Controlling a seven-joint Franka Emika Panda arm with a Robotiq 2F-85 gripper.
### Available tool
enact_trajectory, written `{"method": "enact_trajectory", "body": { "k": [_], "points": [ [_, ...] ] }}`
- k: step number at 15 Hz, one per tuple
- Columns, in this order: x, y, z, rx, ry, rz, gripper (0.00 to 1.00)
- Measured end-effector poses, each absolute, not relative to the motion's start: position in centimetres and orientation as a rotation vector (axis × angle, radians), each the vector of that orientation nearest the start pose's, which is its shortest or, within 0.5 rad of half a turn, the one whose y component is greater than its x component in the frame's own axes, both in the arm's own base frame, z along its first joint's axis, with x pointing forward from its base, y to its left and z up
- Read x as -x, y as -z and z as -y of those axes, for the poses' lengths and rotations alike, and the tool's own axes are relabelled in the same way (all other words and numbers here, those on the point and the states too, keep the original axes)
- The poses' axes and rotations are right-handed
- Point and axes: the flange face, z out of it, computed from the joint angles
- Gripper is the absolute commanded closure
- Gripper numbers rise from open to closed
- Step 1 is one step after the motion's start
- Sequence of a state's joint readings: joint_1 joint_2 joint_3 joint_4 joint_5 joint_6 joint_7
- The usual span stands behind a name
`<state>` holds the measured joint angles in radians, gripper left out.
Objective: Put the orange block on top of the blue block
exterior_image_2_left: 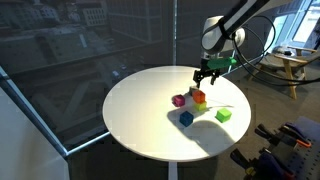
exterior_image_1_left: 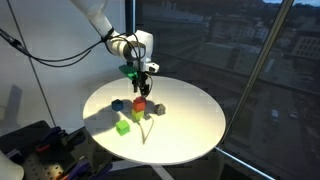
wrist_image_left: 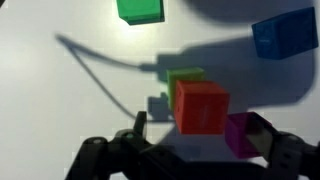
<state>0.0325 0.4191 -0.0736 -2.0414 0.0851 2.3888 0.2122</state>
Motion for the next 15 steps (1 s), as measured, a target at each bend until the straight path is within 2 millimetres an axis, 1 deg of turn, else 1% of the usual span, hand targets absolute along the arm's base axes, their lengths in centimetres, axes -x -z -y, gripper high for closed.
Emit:
{"method": "enact_trajectory", "body": {
  "k": [5, 15],
  "points": [
    [-59.3, -22.0, 1.7, 3.102, -0.121, -0.455, 0.00],
    [-61.8, -19.6, 1.3, 3.111, -0.120, -0.463, 0.00]
  ]
}}
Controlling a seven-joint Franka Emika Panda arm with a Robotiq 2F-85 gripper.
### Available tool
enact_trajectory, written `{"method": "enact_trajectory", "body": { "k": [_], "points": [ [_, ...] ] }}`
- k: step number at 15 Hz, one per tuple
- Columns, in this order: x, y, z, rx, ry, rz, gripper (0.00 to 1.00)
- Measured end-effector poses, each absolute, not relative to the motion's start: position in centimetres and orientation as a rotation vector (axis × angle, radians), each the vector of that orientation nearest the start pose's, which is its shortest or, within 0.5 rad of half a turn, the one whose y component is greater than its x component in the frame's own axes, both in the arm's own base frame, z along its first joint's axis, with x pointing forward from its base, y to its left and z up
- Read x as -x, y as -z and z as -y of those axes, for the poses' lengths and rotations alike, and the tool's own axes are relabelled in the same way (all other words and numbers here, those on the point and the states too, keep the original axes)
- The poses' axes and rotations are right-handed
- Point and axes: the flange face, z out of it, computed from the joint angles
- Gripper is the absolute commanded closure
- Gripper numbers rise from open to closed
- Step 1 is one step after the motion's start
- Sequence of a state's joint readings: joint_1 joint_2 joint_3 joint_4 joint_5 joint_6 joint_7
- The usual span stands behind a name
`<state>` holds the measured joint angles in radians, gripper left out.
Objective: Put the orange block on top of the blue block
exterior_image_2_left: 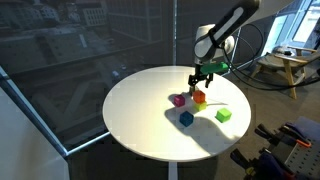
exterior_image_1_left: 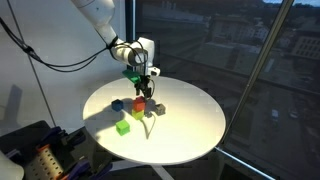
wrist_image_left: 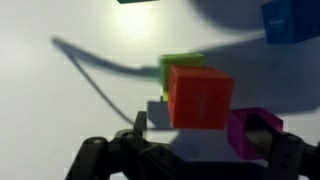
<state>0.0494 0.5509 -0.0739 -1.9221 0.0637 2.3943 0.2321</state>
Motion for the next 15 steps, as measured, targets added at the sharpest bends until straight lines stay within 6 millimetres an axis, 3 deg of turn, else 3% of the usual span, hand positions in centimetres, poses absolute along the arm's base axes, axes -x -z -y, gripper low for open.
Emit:
{"method": "enact_trajectory", "body": {
  "k": [15],
  "points": [
    [-62.8, -16.5, 0.0, 3.151, -0.155, -0.424, 0.00]
  ]
}}
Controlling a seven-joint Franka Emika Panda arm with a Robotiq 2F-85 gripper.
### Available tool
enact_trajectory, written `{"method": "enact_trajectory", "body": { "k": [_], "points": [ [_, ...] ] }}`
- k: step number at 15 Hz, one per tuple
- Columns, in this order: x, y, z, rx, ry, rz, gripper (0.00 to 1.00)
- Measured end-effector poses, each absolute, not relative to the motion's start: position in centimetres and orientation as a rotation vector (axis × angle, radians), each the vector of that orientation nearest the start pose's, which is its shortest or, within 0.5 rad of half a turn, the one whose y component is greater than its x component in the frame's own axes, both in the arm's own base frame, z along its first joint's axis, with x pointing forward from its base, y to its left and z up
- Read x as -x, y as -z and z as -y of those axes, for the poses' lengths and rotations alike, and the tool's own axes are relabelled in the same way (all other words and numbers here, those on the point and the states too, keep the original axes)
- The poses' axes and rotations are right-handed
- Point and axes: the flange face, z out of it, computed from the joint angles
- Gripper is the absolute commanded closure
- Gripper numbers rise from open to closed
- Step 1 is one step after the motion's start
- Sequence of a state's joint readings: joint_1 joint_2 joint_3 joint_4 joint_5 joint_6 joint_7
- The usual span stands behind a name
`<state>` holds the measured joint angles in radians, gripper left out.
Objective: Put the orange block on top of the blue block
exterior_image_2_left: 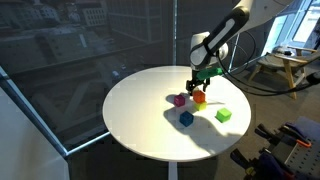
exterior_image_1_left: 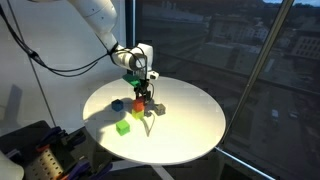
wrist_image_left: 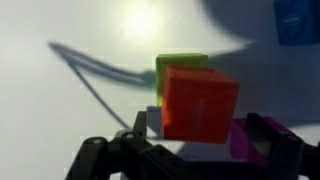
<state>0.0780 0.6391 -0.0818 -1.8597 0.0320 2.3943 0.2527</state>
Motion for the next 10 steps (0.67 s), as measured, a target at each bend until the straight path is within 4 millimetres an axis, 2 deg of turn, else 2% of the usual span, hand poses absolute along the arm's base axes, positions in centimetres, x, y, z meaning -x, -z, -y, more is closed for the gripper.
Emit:
{"method": "enact_trajectory", "body": {
  "k": [1, 2, 3, 5, 6, 8, 10],
  "points": [
    [-62.72, -16.31, 0.07, 3.152, -0.160, -0.425, 0.00],
    [-62.69, -16.10, 0.15, 3.152, -0.165, -0.427, 0.06],
    [-62.66, -15.90, 0.24, 3.153, -0.169, -0.429, 0.27],
    [-62.59, -15.61, 0.43, 3.155, -0.176, -0.434, 0.32],
    [-62.57, -15.52, 0.49, 3.156, -0.178, -0.435, 0.38],
    [-62.56, -15.47, 0.53, 3.156, -0.179, -0.436, 0.58],
    [-62.58, -15.50, 0.53, 3.156, -0.178, -0.436, 0.68]
  ]
}}
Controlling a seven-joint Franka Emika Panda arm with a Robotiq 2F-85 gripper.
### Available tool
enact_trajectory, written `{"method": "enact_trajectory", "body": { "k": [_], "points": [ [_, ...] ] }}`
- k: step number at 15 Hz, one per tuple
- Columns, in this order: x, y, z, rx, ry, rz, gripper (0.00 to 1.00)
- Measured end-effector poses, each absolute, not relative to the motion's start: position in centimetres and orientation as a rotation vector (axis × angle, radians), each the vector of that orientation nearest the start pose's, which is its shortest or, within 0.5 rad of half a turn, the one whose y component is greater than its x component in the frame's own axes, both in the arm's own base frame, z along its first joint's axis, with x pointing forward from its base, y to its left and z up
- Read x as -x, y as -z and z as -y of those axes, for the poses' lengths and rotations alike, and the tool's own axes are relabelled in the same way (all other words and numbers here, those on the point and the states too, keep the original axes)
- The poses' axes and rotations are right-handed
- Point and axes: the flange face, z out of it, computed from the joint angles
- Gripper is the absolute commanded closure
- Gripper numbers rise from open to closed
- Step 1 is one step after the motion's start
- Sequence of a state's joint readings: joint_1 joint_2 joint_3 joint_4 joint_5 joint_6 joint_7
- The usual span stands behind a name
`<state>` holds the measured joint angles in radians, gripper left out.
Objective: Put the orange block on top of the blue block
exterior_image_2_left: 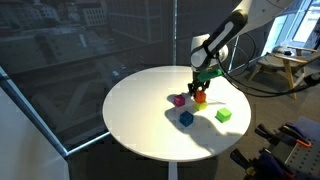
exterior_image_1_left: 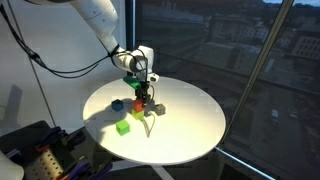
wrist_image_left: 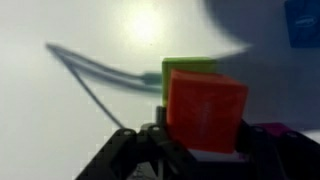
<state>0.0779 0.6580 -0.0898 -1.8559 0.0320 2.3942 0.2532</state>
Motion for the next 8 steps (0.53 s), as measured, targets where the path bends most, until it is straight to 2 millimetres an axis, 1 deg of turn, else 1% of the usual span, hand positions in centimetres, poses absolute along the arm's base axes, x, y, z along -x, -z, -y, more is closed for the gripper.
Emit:
{"method": "enact_trajectory", "body": {
  "k": [5, 8],
  "points": [
    [-62.65, -15.57, 0.59, 3.156, -0.176, -0.437, 0.69],
    [-62.92, -15.95, 0.73, 3.154, -0.166, -0.441, 0.69]
  ]
}}
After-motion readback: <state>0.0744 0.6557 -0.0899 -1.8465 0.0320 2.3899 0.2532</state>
